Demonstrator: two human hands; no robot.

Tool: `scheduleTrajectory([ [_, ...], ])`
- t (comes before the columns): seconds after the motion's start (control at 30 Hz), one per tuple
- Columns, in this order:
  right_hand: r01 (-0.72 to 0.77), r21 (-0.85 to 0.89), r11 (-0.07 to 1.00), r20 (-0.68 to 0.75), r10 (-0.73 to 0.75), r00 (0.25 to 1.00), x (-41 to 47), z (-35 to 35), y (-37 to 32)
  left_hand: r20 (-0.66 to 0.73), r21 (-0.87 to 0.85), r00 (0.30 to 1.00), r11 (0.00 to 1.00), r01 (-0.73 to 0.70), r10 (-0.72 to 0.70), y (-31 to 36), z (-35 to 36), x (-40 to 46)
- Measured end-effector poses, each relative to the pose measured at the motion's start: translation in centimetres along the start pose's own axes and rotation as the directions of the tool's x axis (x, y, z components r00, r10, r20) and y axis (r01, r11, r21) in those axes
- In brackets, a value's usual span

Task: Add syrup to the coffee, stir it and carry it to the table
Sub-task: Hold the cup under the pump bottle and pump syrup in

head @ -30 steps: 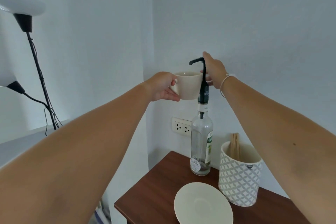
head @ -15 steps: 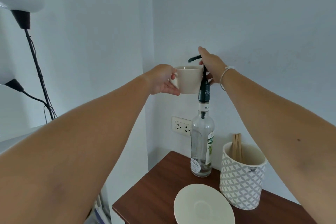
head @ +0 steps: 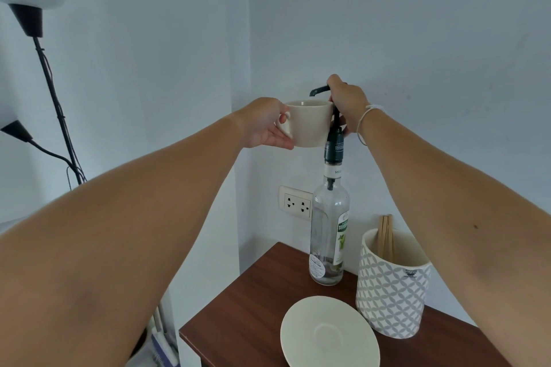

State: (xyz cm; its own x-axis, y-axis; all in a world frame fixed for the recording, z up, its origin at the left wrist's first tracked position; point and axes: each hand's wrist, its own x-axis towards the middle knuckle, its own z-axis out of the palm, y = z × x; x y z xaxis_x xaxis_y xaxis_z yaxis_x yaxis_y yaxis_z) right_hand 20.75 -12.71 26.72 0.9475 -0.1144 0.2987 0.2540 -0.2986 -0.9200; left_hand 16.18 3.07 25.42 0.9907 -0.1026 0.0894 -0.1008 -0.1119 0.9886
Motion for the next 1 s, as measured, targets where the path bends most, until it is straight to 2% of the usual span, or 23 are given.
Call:
scheduleTrajectory([
  [1.0, 0.049, 0.007, 0.999, -0.113, -0.047, 0.992, -0.53, 0.6, 0.38, 0.002, -0.007, 1.0, 1.0, 0.027, -0.027, -0.46, -0.08, -0.37],
])
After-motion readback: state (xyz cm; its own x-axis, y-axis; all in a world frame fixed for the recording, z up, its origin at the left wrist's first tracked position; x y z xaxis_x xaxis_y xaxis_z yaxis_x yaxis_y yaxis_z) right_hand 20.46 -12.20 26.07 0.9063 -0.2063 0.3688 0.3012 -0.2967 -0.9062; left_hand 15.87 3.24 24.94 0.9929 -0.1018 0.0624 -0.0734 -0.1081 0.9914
